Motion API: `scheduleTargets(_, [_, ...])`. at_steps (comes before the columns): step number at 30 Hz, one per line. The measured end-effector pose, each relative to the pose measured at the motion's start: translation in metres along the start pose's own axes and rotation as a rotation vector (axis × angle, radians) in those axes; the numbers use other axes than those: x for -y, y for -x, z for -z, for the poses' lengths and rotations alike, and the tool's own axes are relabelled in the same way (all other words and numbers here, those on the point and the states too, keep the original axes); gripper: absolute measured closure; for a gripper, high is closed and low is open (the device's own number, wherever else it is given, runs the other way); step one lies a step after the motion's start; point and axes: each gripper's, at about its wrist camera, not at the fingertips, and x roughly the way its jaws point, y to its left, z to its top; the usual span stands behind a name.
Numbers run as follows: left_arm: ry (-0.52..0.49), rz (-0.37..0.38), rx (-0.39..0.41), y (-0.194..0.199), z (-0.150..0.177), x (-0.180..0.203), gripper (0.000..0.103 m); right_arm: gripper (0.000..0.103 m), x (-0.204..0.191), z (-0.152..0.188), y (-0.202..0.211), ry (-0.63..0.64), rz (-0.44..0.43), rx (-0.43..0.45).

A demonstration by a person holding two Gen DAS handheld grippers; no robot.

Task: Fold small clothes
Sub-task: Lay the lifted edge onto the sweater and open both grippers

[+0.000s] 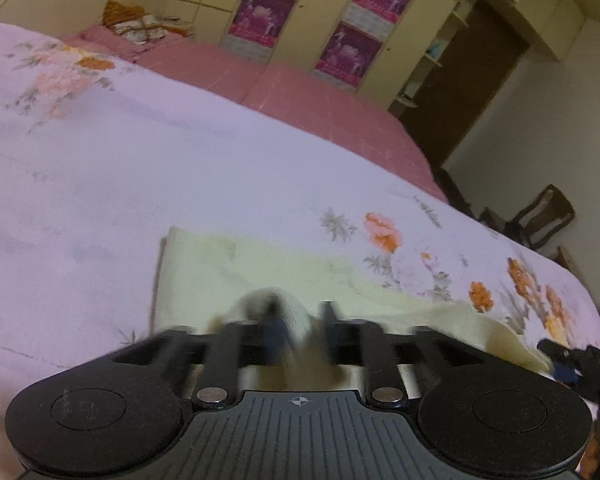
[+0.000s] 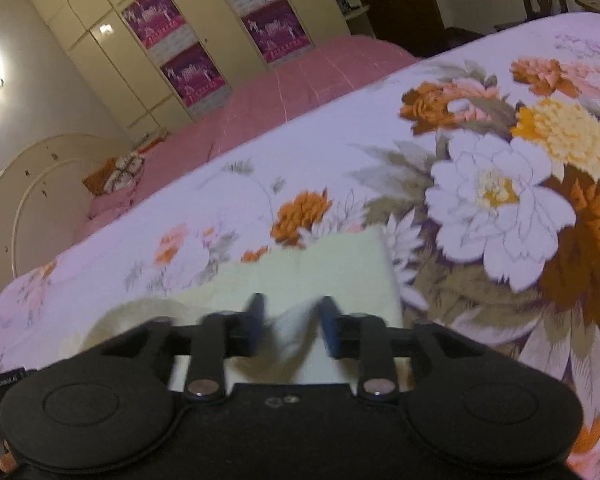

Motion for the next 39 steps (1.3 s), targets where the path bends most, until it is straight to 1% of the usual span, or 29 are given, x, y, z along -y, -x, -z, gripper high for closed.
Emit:
scheduleTargets(1, [-0.025, -0.019, 0.021, 0.003, 0.001, 0.002, 0.026, 0.047, -0.001, -0.001, 0.004, 0.027, 0.013, 0.025])
scheduleTargets(2, [-0.057, -0.055, 0.064, 0.009, 0.004, 0.005, 0.001, 0.047, 0.000, -0.001, 0.005, 0.046, 0.020, 0.036])
scheduleTargets(3, [-0.084, -0.079, 0.106, 0.015, 0.007, 0.006, 0.000, 0.047, 0.001, -0.001, 0.005, 0.065, 0.020, 0.031])
scheduleTargets(4, [-0.100, -0.079, 0.115, 0.017, 0.007, 0.006, 0.000, 0.047, 0.001, 0.001, 0.004, 0.077, 0.014, 0.018])
scheduleTargets(6, [-0.108, -0.066, 0.080, 0.014, 0.006, 0.004, 0.001, 0.047, 0.002, 0.005, 0.001, 0.094, 0.009, -0.003])
scheduleTargets(7, [-0.133, -0.083, 0.070, 0.011, 0.006, 0.004, 0.001, 0.046, 0.002, 0.007, 0.000, 0.094, 0.013, -0.004])
scheduleTargets(8, [-0.163, -0.100, 0.063, 0.007, 0.007, 0.006, 0.007, 0.046, 0.003, 0.008, -0.002, 0.095, 0.012, -0.013])
scheduleTargets(9, [-0.184, -0.110, 0.048, 0.003, 0.007, 0.007, 0.018, 0.046, 0.003, 0.008, -0.007, 0.101, 0.013, -0.032])
scheduleTargets(10, [-0.187, -0.115, 0.025, -0.003, 0.007, 0.008, 0.024, 0.046, 0.002, 0.008, -0.011, 0.110, 0.019, -0.045])
scheduleTargets(11, [-0.180, -0.120, 0.008, -0.009, 0.006, 0.006, 0.035, 0.048, 0.000, 0.010, -0.014, 0.125, 0.024, -0.054])
scheduleTargets(12, [-0.175, -0.131, -0.005, -0.016, 0.006, 0.006, 0.044, 0.050, -0.003, 0.011, -0.017, 0.147, 0.028, -0.061])
scheduleTargets(13, [-0.177, -0.141, -0.009, -0.020, 0.006, 0.005, 0.047, 0.057, -0.006, 0.012, -0.020, 0.166, 0.036, -0.068])
scheduleTargets(14, [-0.186, -0.151, -0.007, -0.023, 0.007, 0.007, 0.052, 0.064, -0.008, 0.012, -0.022, 0.180, 0.040, -0.072])
scheduleTargets(15, [-0.200, -0.158, -0.002, -0.026, 0.007, 0.008, 0.061, 0.068, -0.011, 0.012, -0.023, 0.191, 0.038, -0.071])
scheduleTargets(16, [-0.210, -0.160, 0.001, -0.027, 0.006, 0.009, 0.068, 0.079, -0.013, 0.012, -0.024, 0.200, 0.034, -0.070])
scheduleTargets(17, [-0.214, -0.164, 0.004, -0.029, 0.005, 0.011, 0.080, 0.088, -0.015, 0.011, -0.024, 0.213, 0.033, -0.068])
scheduleTargets(18, [-0.210, -0.171, 0.006, -0.030, 0.004, 0.011, 0.088, 0.089, -0.017, 0.011, -0.025, 0.229, 0.037, -0.067])
scheduleTargets(20, [-0.196, -0.181, 0.021, -0.030, 0.004, 0.010, 0.094, 0.098, -0.019, 0.010, -0.027, 0.263, 0.047, -0.069])
scheduleTargets(22, [-0.188, -0.185, 0.041, -0.025, 0.006, 0.011, 0.096, 0.098, -0.019, 0.009, -0.025, 0.269, 0.051, -0.054])
scheduleTargets(24, [-0.223, -0.201, 0.053, -0.023, 0.013, 0.012, 0.096, 0.099, -0.015, 0.007, -0.011, 0.252, 0.067, 0.016])
scheduleTargets(25, [-0.227, -0.212, 0.041, -0.028, 0.015, 0.009, 0.096, 0.099, -0.011, 0.007, -0.010, 0.246, 0.093, 0.025])
scheduleTargets(27, [-0.198, -0.219, 0.058, -0.029, 0.015, 0.004, 0.096, 0.099, -0.001, 0.010, -0.025, 0.235, 0.122, -0.049])
scheduleTargets(29, [-0.184, -0.250, 0.082, -0.026, 0.013, 0.003, 0.096, 0.098, -0.002, 0.011, -0.028, 0.258, 0.123, -0.050])
scheduleTargets(30, [-0.173, -0.268, 0.098, -0.024, 0.012, 0.002, 0.096, 0.093, -0.005, 0.009, -0.026, 0.262, 0.132, -0.037])
scheduleTargets(31, [-0.165, -0.272, 0.102, -0.022, 0.011, 0.001, 0.096, 0.081, -0.007, 0.008, -0.021, 0.254, 0.139, -0.014])
scheduleTargets(33, [-0.180, -0.263, 0.115, -0.013, 0.010, 0.004, 0.096, 0.080, -0.010, 0.004, -0.007, 0.246, 0.107, 0.044])
scheduleTargets(34, [-0.189, -0.251, 0.137, -0.005, 0.011, 0.008, 0.096, 0.080, -0.013, 0.004, -0.003, 0.260, 0.094, 0.052])
scheduleTargets(37, [-0.224, -0.192, 0.161, 0.014, 0.014, 0.023, 0.096, 0.080, -0.028, 0.006, 0.003, 0.326, 0.063, 0.052])
scheduleTargets(39, [-0.265, -0.150, 0.137, 0.013, 0.016, 0.036, 0.095, 0.080, -0.036, 0.008, -0.002, 0.337, 0.024, 0.027])
